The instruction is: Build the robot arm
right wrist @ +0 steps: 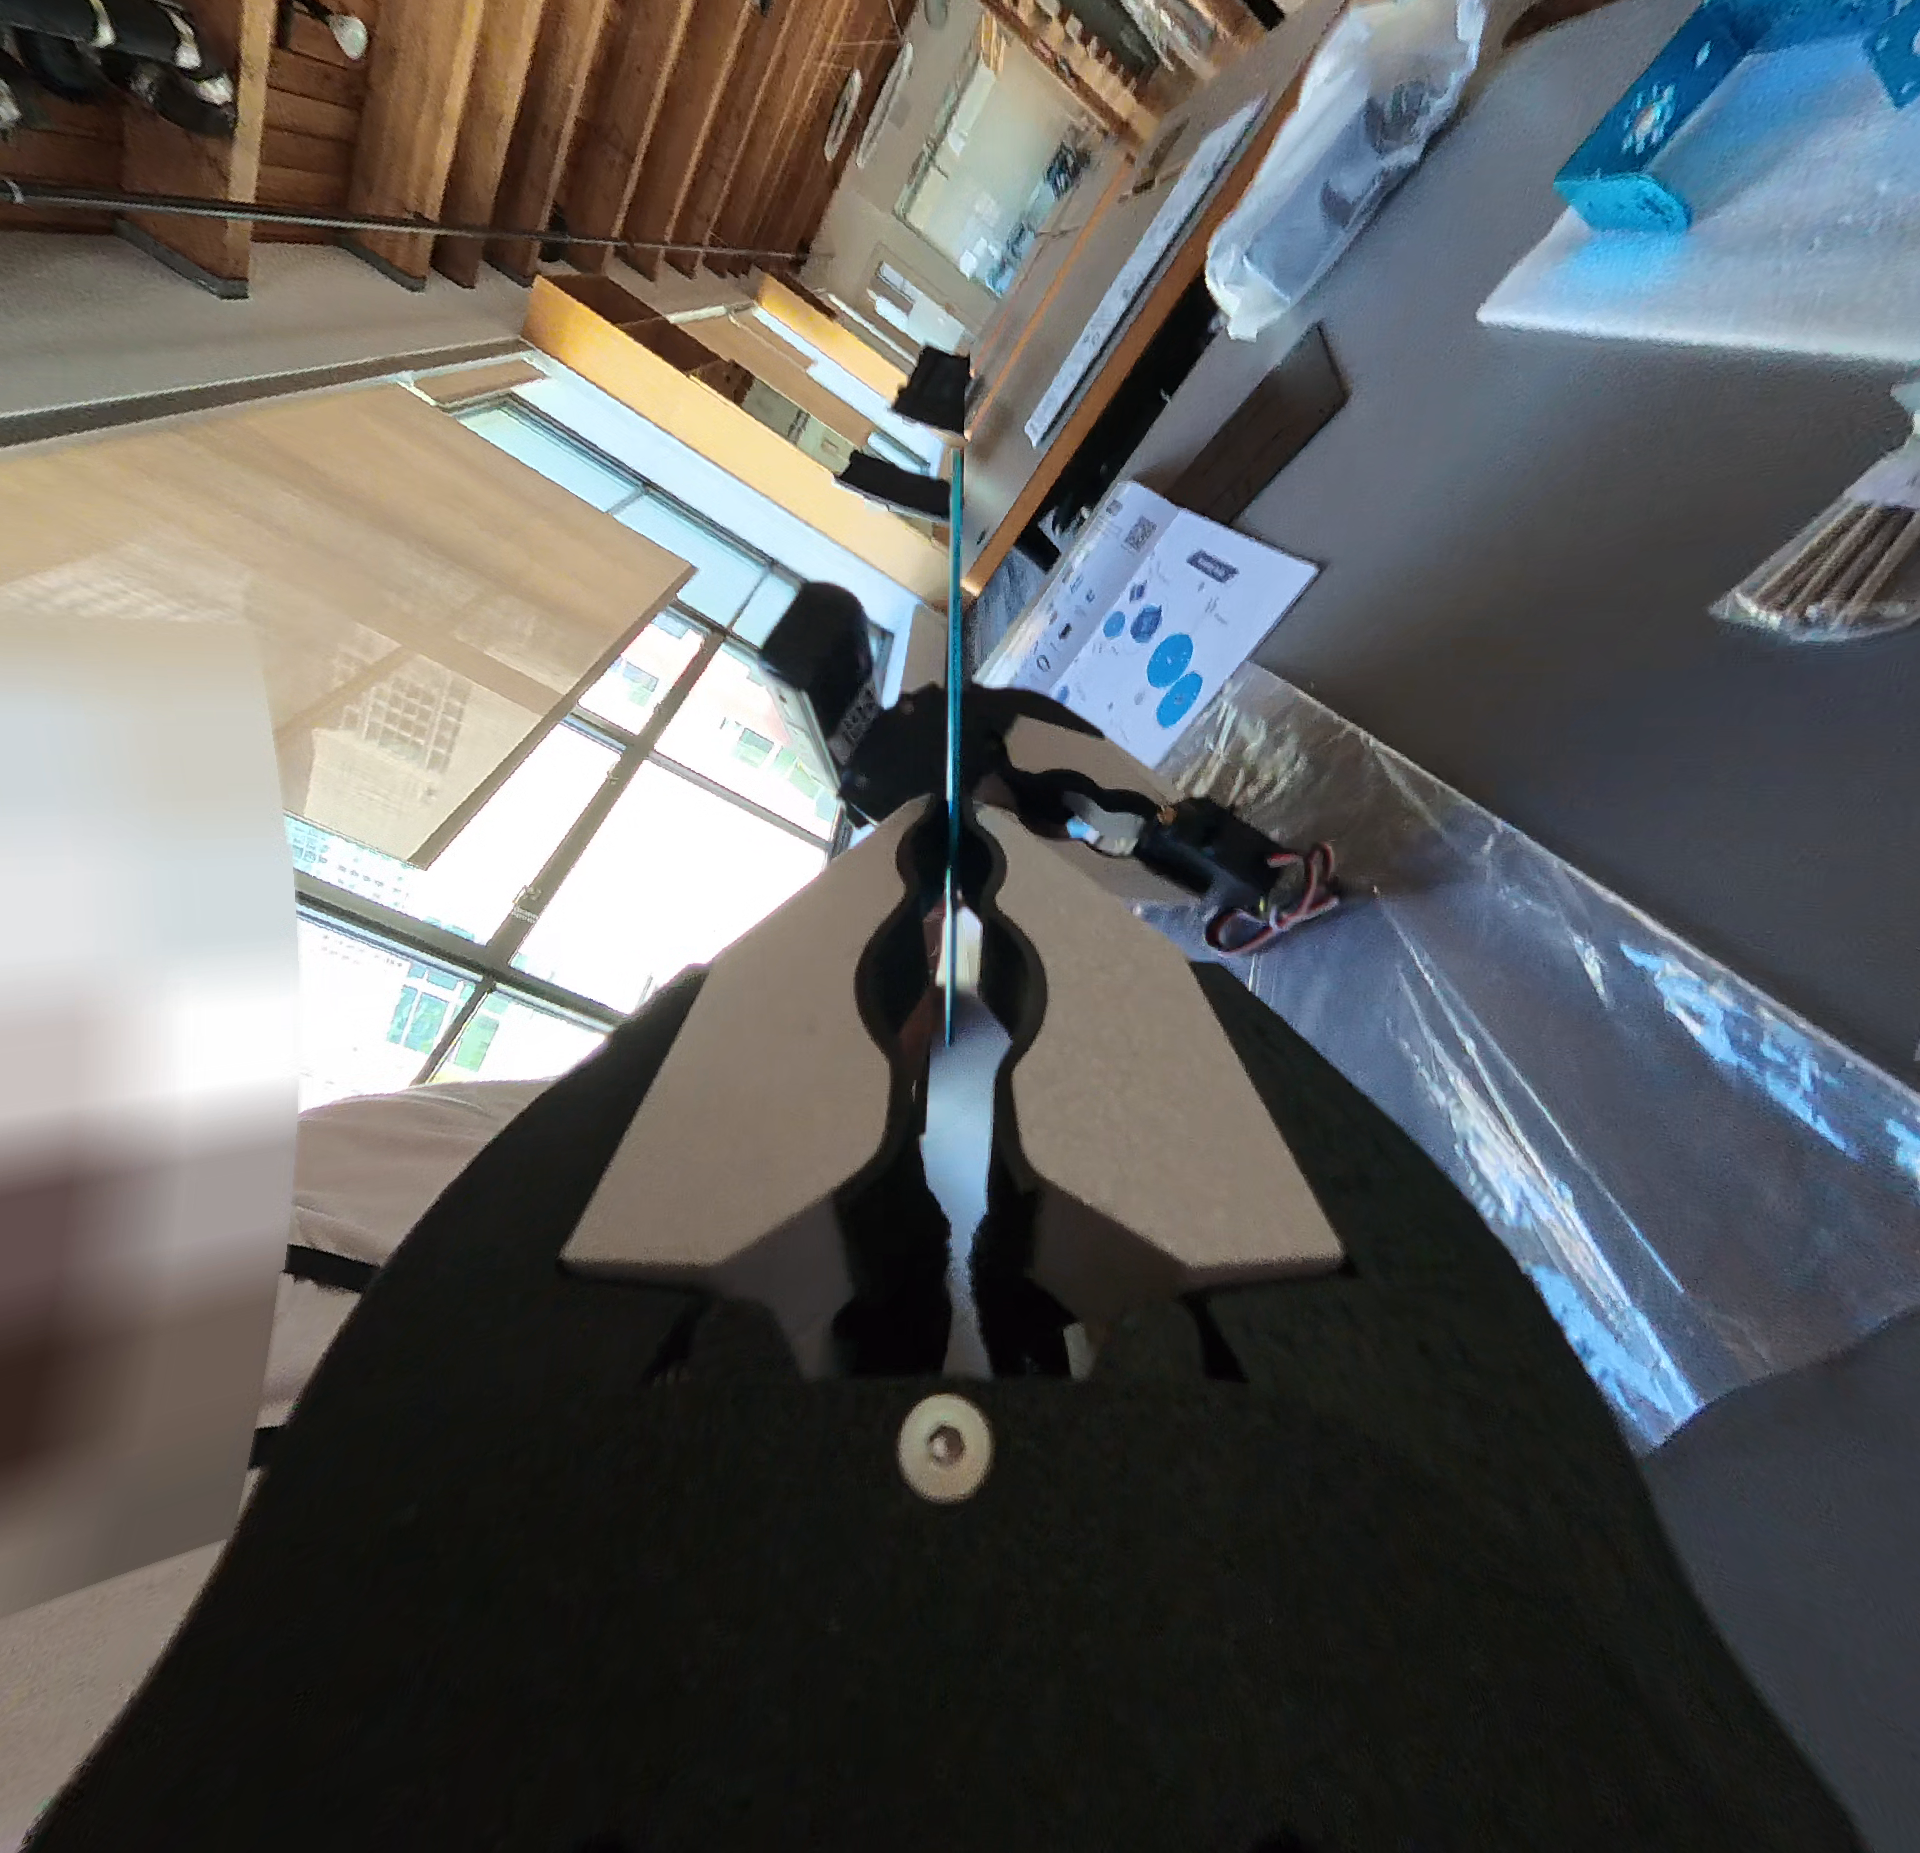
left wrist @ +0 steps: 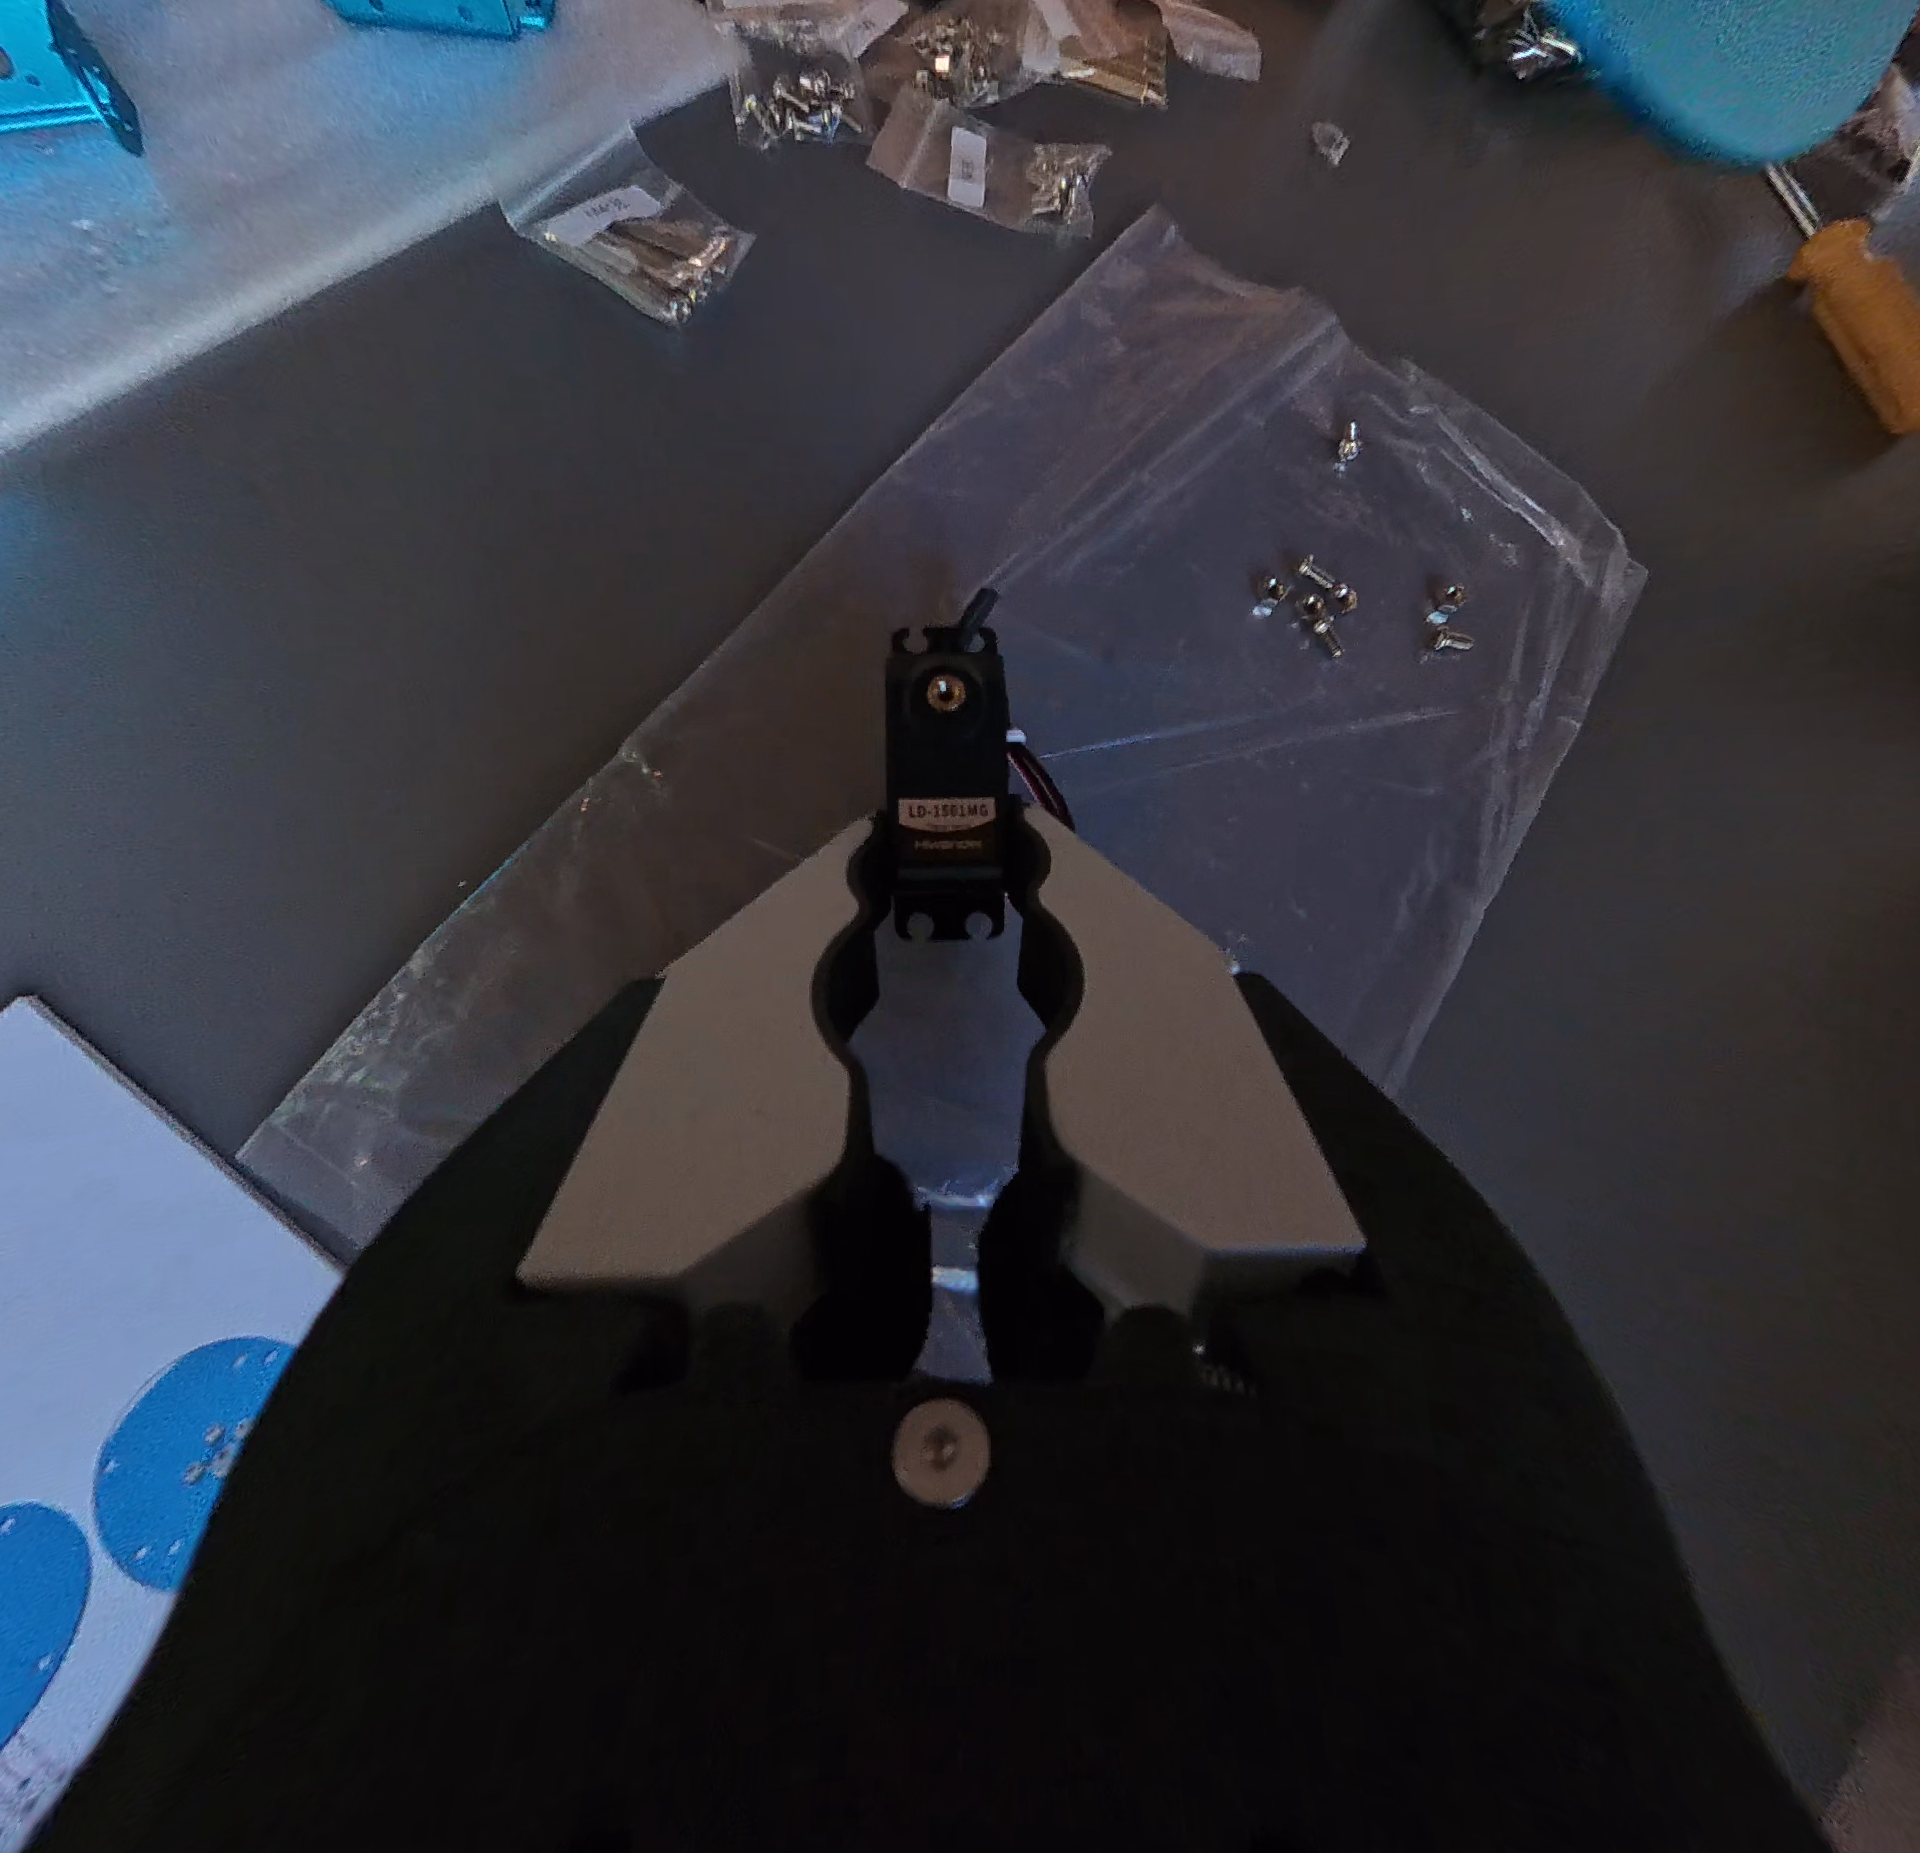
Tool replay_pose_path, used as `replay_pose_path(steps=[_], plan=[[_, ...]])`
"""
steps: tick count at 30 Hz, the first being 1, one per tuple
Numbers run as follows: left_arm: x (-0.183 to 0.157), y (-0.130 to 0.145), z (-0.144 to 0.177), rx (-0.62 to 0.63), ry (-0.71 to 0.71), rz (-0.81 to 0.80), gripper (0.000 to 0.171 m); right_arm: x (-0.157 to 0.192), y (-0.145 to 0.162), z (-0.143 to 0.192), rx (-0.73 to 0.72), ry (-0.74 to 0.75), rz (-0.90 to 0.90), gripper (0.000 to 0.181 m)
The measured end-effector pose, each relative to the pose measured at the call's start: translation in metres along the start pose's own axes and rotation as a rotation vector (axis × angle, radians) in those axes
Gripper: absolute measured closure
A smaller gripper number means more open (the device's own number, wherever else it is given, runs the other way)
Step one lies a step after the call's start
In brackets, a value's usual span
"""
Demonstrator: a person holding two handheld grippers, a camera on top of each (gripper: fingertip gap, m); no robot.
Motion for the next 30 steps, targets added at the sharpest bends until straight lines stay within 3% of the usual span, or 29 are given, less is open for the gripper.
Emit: replay_pose_path(steps=[3, 6, 9, 15, 23, 30], plan=[[0.003, -0.012, 0.011, -0.067, 0.049, 0.084, 0.151, -0.013, 0.016, -0.01, 0.099, 0.047, -0.034, 0.181], [0.018, -0.026, 0.024, -0.144, 0.051, 0.175, 0.151, -0.032, 0.032, -0.013, 0.225, 0.217, 0.002, 0.181], [0.021, -0.038, 0.034, -0.211, 0.078, 0.225, 0.151, -0.029, 0.038, -0.02, 0.244, 0.17, -0.068, 0.181], [0.01, -0.047, 0.03, -0.229, 0.091, 0.218, 0.151, -0.052, 0.057, -0.047, 0.288, 0.218, -0.155, 0.181], [0.0, -0.018, 0.018, -0.088, 0.058, 0.114, 0.151, -0.079, 0.037, -0.029, 0.139, 0.357, -0.143, 0.181], [-0.001, 0.007, 0.007, 0.064, -0.009, -0.01, 0.151, -0.077, 0.04, -0.034, 0.157, 0.347, -0.141, 0.181]])
Point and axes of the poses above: each gripper's, where its closed fingertips meet, z back along the fingers, y out of its underside, x = y × z across the jaws, the point moved 3 cm from there along z, back along the fingers, and after that the axes turned 3 degrees about x, right-handed, at the moved point
